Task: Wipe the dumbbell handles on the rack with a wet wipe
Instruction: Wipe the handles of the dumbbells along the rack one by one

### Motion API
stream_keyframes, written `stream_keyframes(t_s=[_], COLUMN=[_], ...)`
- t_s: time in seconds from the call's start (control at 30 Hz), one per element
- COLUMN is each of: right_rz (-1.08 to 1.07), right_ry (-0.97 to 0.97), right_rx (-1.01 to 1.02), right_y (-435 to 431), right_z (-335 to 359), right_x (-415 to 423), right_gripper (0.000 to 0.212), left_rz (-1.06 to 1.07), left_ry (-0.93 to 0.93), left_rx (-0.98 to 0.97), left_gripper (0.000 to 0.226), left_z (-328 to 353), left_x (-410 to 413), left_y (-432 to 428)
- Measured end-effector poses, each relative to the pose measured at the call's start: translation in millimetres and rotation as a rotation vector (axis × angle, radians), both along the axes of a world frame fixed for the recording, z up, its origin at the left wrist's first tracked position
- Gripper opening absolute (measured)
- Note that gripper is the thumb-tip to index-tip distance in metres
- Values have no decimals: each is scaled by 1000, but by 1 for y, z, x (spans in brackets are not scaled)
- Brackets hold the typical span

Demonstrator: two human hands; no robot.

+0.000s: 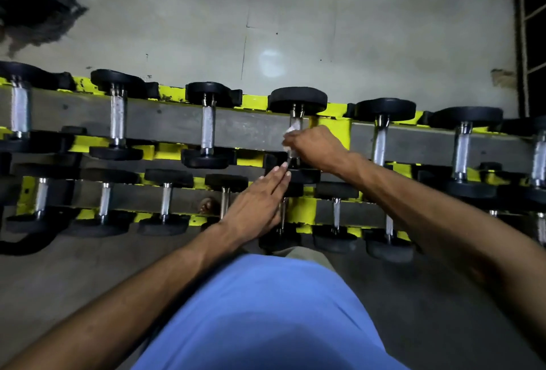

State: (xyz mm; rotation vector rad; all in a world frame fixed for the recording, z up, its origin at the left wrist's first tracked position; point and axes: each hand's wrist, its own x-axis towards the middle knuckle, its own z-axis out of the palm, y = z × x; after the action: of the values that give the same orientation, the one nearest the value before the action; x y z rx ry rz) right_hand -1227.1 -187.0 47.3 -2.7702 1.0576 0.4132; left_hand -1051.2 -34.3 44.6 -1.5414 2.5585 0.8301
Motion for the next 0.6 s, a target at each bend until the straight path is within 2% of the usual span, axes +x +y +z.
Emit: stream_keyframes(t_s=[0.1,0.27,0.43,0.53,0.6], right_rz=[232,78,394,321,234], right_ry=[26,-65,103,20,-94], right_rx=[36,-47,110,-14,-2], right_y=[-13,-48,-20,-36,-37], right_z=[-1,6,6,2,-5], right_x=[-6,-11,0,-1,-9], right_gripper=[19,33,14,12,13], left_rz=[58,143,194,205,209], left_ry=[-13,-67,-100,-112,-107], left_rx=[-20,18,24,37,40], left_gripper=[83,82,81,80,80], left_z=[1,4,5,7,8], left_x=[-11,-30,-39,-41,-43], left_y=[0,5,6,8,7])
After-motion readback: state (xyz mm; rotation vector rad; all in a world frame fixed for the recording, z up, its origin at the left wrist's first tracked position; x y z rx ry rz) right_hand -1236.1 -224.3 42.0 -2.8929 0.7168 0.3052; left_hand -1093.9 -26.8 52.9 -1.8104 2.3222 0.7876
